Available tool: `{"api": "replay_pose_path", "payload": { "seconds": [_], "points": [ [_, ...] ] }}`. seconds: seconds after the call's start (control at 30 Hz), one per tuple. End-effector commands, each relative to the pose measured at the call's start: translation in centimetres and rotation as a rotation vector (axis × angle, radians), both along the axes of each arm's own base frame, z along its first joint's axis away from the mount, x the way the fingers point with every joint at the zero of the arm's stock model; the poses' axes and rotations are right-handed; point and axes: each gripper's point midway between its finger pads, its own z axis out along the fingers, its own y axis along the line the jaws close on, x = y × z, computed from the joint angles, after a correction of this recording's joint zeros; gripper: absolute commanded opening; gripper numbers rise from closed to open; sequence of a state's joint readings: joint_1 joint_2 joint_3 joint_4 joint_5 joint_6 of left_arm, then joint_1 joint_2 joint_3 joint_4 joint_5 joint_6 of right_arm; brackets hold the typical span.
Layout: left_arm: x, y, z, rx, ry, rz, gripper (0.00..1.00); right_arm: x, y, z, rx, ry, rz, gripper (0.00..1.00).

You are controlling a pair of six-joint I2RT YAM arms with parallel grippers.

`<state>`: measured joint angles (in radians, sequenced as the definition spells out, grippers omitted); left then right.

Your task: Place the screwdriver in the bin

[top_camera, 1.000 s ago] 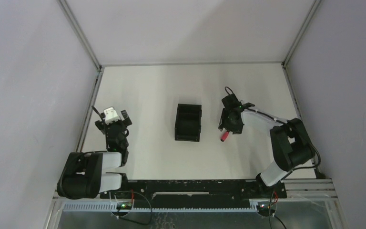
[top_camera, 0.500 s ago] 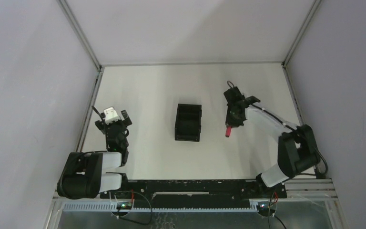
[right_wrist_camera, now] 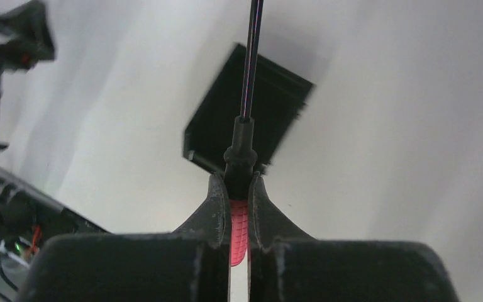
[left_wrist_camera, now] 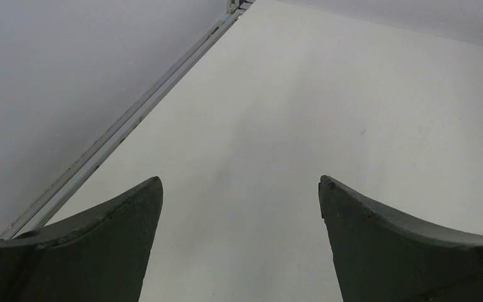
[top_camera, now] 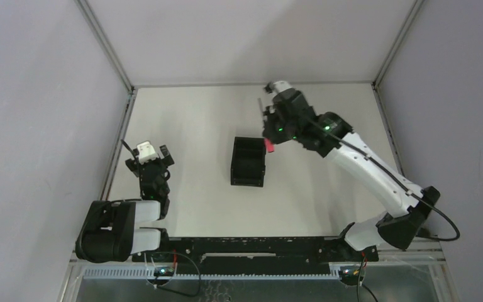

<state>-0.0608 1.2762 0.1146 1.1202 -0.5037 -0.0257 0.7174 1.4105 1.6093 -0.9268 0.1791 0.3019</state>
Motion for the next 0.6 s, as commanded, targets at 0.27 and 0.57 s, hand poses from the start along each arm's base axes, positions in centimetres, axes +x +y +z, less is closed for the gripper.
{"api": "replay_pose_path", "payload": {
  "seconds": [0.27,0.57],
  "points": [
    [1.1,0.0,2.4,0.007,-0.071,0.007,0.98,2.2,9.9,-10.6,-0.244,0.061,0.286,0.0],
    [1.1,0.0,2.4,0.007,-0.07,0.006,0.98,2.3,10.1,-17.3,-0.316,0.15,0.276,0.0]
  ]
}}
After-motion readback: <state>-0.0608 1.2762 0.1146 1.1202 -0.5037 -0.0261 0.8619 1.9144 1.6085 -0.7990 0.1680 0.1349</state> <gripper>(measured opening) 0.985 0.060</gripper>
